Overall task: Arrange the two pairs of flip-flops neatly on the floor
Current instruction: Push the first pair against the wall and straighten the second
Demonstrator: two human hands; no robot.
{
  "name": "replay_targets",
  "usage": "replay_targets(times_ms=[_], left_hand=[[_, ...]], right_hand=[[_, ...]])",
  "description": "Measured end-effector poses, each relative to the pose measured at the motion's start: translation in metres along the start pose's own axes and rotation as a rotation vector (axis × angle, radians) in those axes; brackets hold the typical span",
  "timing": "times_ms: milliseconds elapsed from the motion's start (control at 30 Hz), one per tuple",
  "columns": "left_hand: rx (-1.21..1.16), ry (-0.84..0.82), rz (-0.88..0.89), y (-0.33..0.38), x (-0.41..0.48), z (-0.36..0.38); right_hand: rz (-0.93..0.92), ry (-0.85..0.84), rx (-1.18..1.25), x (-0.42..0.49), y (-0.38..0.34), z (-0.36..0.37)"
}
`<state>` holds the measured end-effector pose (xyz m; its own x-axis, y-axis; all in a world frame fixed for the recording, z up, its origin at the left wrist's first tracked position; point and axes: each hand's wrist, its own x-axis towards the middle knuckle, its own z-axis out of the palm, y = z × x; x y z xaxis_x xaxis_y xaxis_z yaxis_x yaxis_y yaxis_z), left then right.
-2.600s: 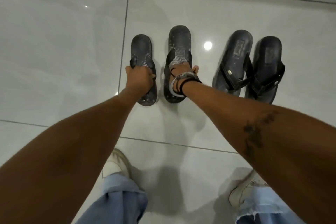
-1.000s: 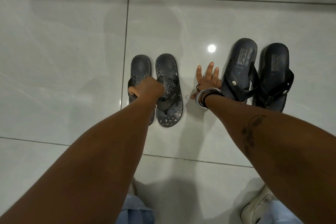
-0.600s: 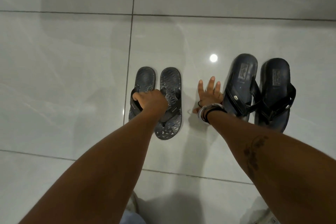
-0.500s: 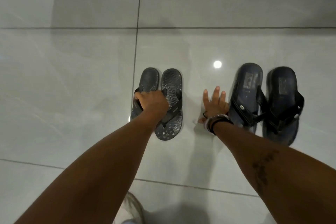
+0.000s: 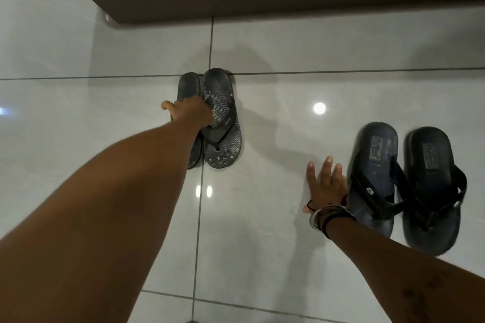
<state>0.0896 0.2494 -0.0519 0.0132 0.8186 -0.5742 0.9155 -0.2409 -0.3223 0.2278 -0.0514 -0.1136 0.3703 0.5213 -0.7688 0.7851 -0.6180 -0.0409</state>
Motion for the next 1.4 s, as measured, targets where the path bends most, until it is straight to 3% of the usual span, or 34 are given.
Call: replay_targets(times_ms=[533,667,733,800,867,933,1033,1100,1200,1267,1400], left_hand=[[0.067,0.025,0.070,0.006,0.002,0.012],[0.090,0.173,0.072,0.017,-0.017,0.003],[0.068,0.323,0.148,0.037,-0.036,0.003],[0.012,0.395,0.284,0.063,-0.057,0.006],[-0.080,0.333,0.448,0.096,-0.079,0.015],[-0.166,0.208,0.530,0.129,-0.100,0.030],[-0.189,0.079,0.546,0.167,-0.129,0.061],[-0.173,0.016,0.572,0.184,-0.146,0.084],[-0.129,-0.085,0.596,0.201,-0.166,0.109],[-0.123,-0.106,0.581,0.203,-0.170,0.117],[-0.082,-0.121,0.564,0.206,-0.170,0.119]], right_hand=[[0.032,0.067,0.067,-0.001,-0.002,0.005],[0.026,0.112,0.155,0.001,0.000,0.012],[0.041,0.101,0.206,-0.001,0.004,0.013],[0.037,0.117,0.094,-0.003,0.001,0.012],[-0.007,0.102,-0.048,-0.006,0.004,0.004],[-0.062,0.119,-0.026,-0.006,0.022,-0.013],[0.022,0.445,0.146,-0.011,0.081,-0.042],[0.221,0.619,0.178,-0.018,0.126,-0.046],[0.484,0.320,0.293,-0.023,0.167,-0.049],[0.521,0.165,0.359,-0.023,0.169,-0.050],[0.469,0.320,0.316,-0.023,0.158,-0.048]])
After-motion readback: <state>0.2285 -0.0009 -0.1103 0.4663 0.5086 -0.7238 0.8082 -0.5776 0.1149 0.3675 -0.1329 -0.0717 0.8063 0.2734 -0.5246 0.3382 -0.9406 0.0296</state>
